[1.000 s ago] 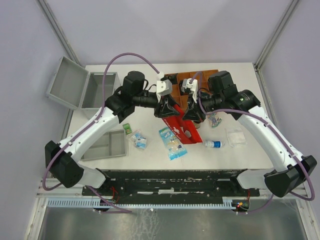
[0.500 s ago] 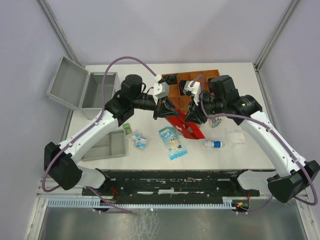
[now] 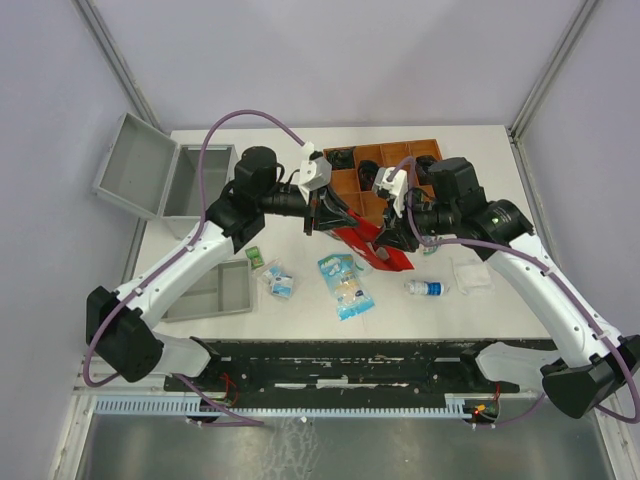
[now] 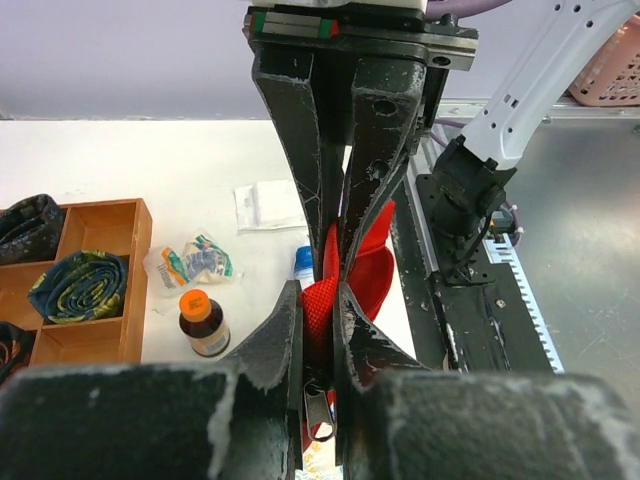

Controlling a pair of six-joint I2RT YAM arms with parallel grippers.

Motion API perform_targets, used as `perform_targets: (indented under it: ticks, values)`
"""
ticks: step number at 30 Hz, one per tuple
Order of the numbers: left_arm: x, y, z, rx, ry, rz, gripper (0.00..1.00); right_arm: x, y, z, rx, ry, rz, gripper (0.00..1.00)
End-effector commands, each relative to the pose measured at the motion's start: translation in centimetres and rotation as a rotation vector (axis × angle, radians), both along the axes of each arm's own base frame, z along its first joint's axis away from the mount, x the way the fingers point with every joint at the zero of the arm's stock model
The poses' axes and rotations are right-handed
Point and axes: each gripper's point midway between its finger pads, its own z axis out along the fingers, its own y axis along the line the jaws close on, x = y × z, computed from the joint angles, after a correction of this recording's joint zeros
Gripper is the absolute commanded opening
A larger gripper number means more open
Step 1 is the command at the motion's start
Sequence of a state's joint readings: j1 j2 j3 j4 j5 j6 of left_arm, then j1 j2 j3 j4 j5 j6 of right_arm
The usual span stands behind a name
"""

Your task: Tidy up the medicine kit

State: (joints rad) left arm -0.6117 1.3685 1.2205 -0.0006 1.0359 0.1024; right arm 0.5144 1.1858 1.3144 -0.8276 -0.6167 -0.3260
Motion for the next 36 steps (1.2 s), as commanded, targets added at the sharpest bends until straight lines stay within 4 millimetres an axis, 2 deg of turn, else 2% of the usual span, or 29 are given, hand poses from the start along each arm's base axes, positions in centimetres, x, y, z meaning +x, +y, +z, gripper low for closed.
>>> perform_targets:
  ticks: [1, 3, 4, 7, 9, 11, 13, 18, 22, 25, 31, 36]
  values:
    - [-0.2, -0.2, 1.1, -0.037, 0.002, -0.023, 0.03, 0.4, 0.8, 1.6, 0.058, -0.031, 0.008, 0.12]
    - [0.1, -0.2, 1.0, -0.037, 0.002, -0.012, 0.03, 0.6, 0.6, 1.4, 0.056, -0.037, -0.013, 0.03]
    - [0.2, -0.2, 1.1, -0.039, 0.0, -0.002, 0.09, 0.9, 0.4, 1.3, 0.049, -0.042, -0.034, 0.01]
    - [1.7, -0.1, 1.2, -0.043, 0.002, 0.092, 0.47, 2.3, -1.1, 0.9, 0.008, -0.074, -0.135, 0.01]
    - [3.5, 0.4, 1.6, -0.05, 0.017, 0.202, 0.71, 3.5, -2.6, 0.6, -0.027, -0.081, -0.224, 0.01]
    - [5.7, 1.1, 1.8, -0.058, 0.05, 0.326, 0.86, 5.1, -4.7, 0.3, -0.055, -0.074, -0.346, 0.01]
    - [7.4, 1.6, 1.8, -0.037, 0.069, 0.414, 0.93, 6.5, -7.1, 0.2, -0.057, -0.047, -0.473, 0.01]
    - [9.2, 1.8, -1.2, 0.07, 0.109, 0.49, 0.93, 8.8, -13.7, -0.2, -0.046, 0.023, -0.783, 0.01]
    - [9.5, 2.2, -4.1, 0.124, 0.084, 0.517, 0.94, 9.2, -16.5, -0.2, -0.068, -0.011, -0.901, 0.01]
    - [8.7, 2.9, -7.2, 0.194, 0.046, 0.496, 0.94, 9.2, -17.0, -0.1, -0.077, -0.033, -0.919, 0.01]
    - [5.8, 5.1, -15.8, 0.379, -0.028, 0.391, 0.89, 9.0, -15.0, -0.2, -0.03, -0.029, -0.805, 0.01]
    - [4.1, 7.5, -19.8, 0.55, -0.105, 0.321, 0.89, 8.7, -13.9, 0.2, -0.008, -0.018, -0.732, 0.01]
